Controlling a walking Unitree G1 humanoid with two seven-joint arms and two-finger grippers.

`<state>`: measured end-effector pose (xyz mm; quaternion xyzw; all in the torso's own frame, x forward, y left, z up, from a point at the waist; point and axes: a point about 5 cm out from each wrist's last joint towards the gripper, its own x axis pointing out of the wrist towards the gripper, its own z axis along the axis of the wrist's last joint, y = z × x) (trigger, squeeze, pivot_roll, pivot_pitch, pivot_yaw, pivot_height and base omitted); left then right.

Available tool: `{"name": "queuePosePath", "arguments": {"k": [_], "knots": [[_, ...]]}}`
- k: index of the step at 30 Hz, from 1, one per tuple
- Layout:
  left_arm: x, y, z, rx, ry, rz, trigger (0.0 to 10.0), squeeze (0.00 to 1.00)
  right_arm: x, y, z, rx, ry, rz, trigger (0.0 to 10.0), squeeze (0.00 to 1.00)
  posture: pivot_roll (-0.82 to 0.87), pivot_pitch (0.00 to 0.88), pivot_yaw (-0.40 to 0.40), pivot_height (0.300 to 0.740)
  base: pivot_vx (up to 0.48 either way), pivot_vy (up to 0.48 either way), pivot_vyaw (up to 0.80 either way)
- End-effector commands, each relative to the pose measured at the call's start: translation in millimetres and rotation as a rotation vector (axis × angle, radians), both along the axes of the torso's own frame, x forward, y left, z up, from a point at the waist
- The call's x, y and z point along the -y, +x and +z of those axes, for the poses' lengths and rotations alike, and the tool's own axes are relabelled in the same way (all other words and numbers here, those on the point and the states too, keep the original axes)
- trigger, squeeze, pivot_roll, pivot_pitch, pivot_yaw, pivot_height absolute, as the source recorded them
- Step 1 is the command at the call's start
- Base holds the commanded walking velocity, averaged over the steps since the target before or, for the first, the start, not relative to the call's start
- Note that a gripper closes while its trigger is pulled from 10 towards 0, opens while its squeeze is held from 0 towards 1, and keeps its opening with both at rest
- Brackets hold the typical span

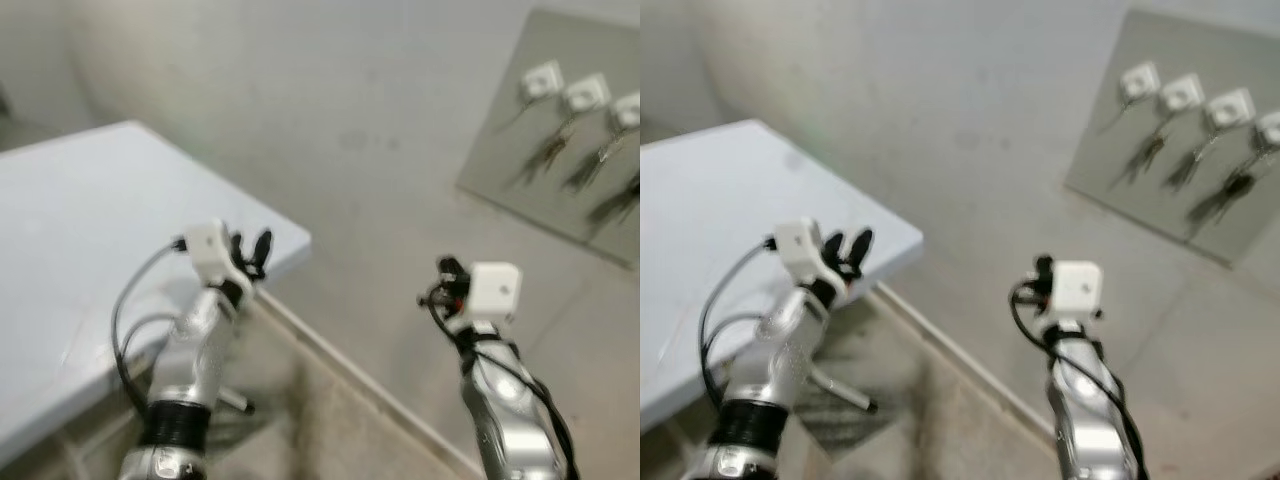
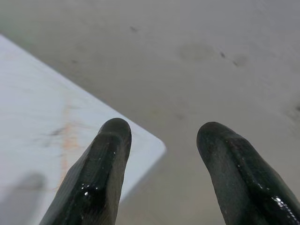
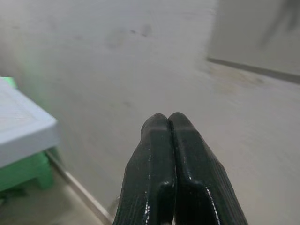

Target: Hang keys on a hook

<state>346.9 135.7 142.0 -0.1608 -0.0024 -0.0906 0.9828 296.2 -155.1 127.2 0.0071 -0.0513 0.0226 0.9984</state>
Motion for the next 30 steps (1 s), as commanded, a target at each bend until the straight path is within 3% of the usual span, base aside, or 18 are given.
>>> {"name": "queuePosePath", "arguments": {"k": [1, 30], "knots": [[13.2, 1.2, 4.1, 0.006, -0.002, -0.037, 10.0, 0.00, 9.0, -0.3, 3.7, 0.013, -0.008, -0.030, 10.0, 0.00, -0.04, 0.000, -0.029, 0.740, 0.000, 0.000, -0.76], [17.7, 0.8, 4.4, -0.001, 0.025, -0.062, 10.0, 0.00, 9.1, 3.1, 6.9, 0.025, 0.001, -0.048, 10.0, 0.00, -0.04, 0.000, -0.024, 0.740, 0.000, 0.000, -0.75]]}}
